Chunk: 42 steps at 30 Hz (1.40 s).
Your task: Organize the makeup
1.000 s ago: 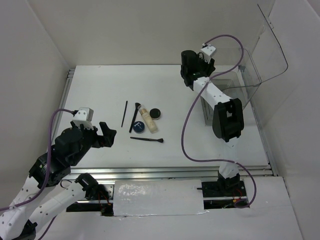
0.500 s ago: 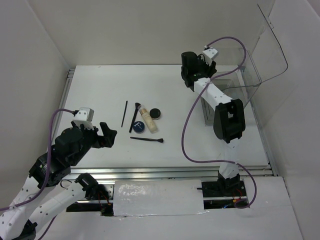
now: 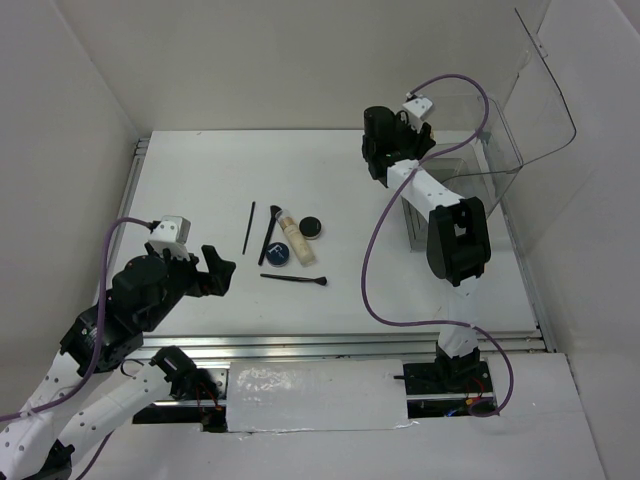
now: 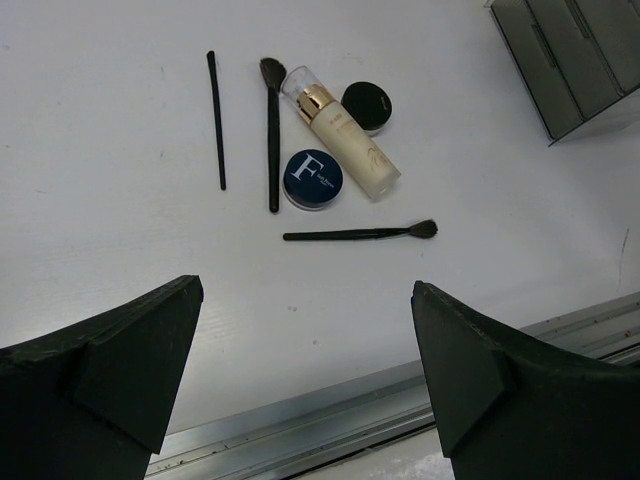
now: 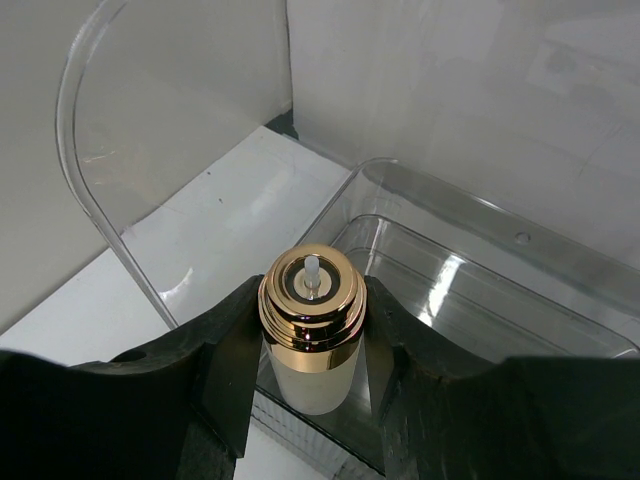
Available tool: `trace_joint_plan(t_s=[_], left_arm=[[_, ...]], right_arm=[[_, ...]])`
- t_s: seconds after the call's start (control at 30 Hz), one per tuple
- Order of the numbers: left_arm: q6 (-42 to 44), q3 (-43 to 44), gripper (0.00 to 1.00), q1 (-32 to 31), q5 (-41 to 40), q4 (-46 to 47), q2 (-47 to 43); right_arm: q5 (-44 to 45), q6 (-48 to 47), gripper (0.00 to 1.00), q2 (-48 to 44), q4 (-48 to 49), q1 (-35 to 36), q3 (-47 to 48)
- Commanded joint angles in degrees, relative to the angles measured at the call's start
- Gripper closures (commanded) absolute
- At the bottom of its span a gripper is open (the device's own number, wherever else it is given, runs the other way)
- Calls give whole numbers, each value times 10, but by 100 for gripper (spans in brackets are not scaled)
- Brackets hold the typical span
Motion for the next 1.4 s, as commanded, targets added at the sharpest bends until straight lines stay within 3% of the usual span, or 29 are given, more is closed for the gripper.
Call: trace_joint_plan(t_s=[0.0,0.2,0.43,0.73,0.83,0.9,0.97,1.37], left_arm=[[12,0,1,-1,6,25,1],[13,0,1,-1,8,26,2],[14,-1,1,-1,11,26,2],[15,-2,0,-1,11,28,-4],[15,-3,1,-2,12,29,-4],[15,-3,1,-1,12,28,-3],[16,-2,1,-1,13,29,-2],[12,-2,1,-1,8,26,5]], right_arm=[[8,49,100,-19,-22,-5,-1],[-1,92,96,3,-72,-8,24],[-5,98,81,8,-65,-9,13],[-11,122,79,25,-92,-13,11],[-9,126,69,29,-95,-16,11],[-14,129,56,25,-91,-15,6],[-16,129,35,24,-91,-16,4],[-27,109,9,-13,-99,-4,23]])
